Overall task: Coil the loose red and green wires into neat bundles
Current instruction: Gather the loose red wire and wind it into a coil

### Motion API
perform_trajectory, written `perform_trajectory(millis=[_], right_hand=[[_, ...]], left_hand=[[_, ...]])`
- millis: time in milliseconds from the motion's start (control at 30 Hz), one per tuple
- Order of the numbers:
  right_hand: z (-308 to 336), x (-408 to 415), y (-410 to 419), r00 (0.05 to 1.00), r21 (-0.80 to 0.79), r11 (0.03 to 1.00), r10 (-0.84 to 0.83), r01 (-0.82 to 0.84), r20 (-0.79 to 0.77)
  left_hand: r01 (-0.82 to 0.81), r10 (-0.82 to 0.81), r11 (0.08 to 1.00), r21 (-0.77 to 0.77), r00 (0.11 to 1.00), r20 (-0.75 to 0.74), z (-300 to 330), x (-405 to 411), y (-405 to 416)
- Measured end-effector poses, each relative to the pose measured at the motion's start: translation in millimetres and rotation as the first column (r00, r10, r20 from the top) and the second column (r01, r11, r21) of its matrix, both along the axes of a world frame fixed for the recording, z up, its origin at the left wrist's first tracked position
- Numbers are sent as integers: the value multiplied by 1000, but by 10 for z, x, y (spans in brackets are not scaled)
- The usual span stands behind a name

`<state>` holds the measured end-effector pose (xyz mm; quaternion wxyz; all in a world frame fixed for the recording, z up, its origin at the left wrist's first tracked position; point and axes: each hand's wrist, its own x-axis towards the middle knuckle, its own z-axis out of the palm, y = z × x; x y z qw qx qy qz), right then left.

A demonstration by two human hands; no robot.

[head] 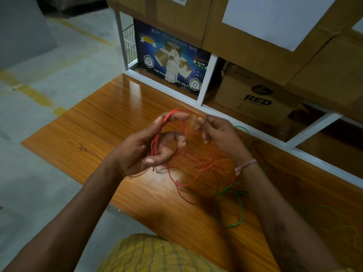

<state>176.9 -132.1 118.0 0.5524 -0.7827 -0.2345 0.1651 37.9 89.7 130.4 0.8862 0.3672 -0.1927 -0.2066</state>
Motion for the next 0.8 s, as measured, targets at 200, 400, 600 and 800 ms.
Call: perform_trajectory(millis=[200,400,600,800], right_hand=[[-261,-484,102,942,-254,954,73,-162,-329],[-166,-730,-53,903,-374,825,350,-424,-250],[158,-693,-301,790,-236,771,496,-592,-360],[328,-490,-546,757,-64,806,522,-589,-394]], left_hand=[[-180,181,982,-54,983,16,106,106,17],[-567,596,790,233,799,-77,136,294,-5],[-699,465,163,696,677,571,-214,362,44],[-561,144,-99,822,809,569,-260,288,54]])
